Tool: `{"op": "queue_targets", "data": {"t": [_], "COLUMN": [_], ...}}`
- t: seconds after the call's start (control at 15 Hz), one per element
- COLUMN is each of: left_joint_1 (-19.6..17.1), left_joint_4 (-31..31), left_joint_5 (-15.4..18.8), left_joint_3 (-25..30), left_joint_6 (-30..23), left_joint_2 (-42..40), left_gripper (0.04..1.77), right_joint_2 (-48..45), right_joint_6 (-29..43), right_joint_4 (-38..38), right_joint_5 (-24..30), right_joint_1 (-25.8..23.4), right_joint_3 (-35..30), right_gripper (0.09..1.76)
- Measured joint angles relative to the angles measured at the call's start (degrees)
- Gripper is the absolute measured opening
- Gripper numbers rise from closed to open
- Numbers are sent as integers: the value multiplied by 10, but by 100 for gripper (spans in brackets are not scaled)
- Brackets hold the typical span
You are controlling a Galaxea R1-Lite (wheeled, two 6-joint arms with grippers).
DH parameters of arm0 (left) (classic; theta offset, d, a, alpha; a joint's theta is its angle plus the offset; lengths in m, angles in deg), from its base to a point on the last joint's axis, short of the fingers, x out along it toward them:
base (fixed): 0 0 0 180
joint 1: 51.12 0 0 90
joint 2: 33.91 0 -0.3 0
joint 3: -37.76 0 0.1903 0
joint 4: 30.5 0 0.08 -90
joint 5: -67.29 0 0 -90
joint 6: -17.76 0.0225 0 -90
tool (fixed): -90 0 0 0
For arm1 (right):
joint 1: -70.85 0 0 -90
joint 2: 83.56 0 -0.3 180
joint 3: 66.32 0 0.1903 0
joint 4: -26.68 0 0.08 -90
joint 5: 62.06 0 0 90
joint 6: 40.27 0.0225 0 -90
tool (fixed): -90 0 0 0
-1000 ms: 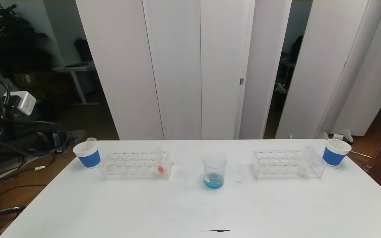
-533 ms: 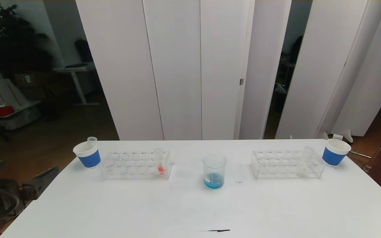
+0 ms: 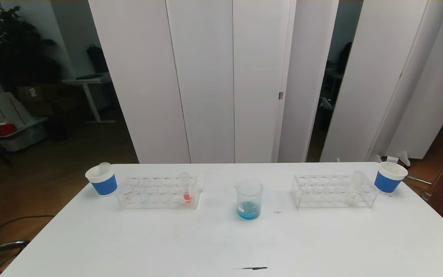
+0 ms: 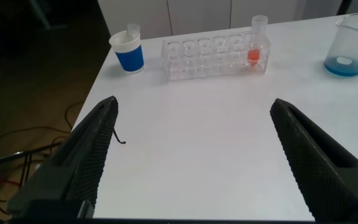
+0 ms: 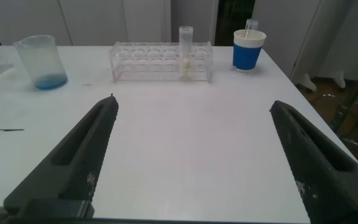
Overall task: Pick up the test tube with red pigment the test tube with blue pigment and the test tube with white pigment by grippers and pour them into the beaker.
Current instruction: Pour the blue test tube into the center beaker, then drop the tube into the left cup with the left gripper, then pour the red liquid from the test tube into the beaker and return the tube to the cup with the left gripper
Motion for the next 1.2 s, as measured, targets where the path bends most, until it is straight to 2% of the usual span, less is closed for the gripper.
{"op": "queue_targets", "data": {"t": [0.33, 0.6, 0.93, 1.2], "left_joint_1": [-4, 0, 4, 5], "left_joint_4": [15, 20, 74, 75], "left_joint_5": [8, 8, 18, 19], "left_joint_3": [56, 91, 100, 99], "left_joint_6": [-2, -2, -5, -26], "left_joint_2": [-100, -146, -193, -225], "left_gripper": [175, 175, 175, 175], "right_joint_2": [0, 0, 0, 0], "right_joint_6": [0, 0, 0, 0], "right_joint_4": [0, 0, 0, 0], "right_joint_5": [0, 0, 0, 0], "right_joint_1": [0, 0, 0, 0], "right_joint_3": [0, 0, 0, 0], "right_gripper": [175, 175, 175, 175]}}
